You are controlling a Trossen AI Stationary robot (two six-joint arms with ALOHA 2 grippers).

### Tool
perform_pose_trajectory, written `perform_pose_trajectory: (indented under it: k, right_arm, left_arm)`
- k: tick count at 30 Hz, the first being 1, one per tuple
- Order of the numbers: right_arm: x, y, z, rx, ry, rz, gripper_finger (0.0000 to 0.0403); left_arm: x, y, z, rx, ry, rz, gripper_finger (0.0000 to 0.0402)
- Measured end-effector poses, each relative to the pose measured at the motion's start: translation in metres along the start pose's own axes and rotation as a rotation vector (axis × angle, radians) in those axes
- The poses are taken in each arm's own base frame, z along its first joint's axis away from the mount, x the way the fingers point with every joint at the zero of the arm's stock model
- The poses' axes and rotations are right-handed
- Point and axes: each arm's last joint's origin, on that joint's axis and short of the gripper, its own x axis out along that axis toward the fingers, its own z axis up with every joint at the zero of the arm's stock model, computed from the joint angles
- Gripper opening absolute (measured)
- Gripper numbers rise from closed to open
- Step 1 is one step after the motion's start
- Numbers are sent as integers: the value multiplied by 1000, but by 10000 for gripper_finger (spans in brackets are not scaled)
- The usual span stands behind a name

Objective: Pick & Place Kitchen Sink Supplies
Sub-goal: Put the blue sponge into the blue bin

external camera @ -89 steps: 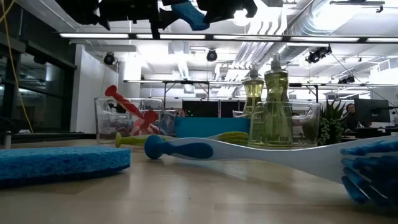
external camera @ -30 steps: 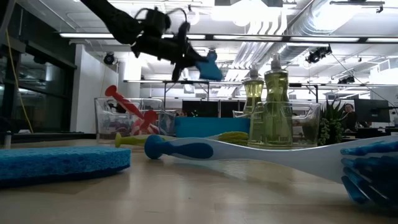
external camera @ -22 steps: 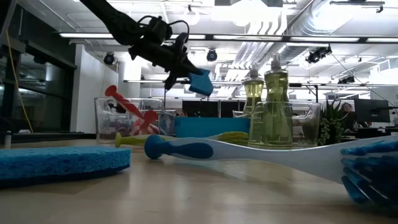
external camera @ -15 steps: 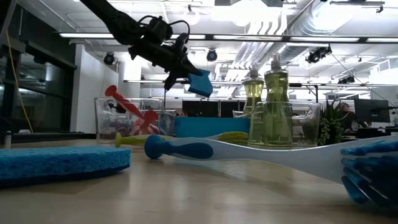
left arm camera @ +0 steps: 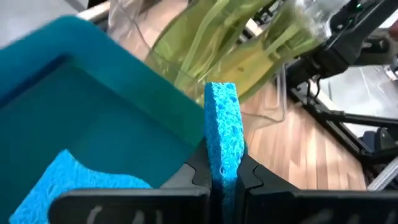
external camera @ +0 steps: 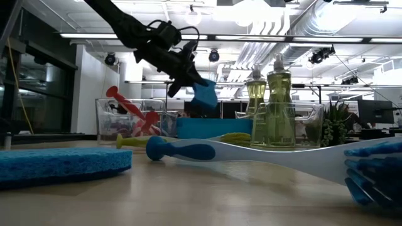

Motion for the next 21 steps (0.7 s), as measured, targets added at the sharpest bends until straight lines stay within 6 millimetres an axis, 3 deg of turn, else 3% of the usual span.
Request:
perform_pose_trajectory:
  k: [21]
  right_arm:
    - [0,-1,-3,-5,30,2,129]
  left_arm:
    - [10,-6,-9,-2,21,76,9]
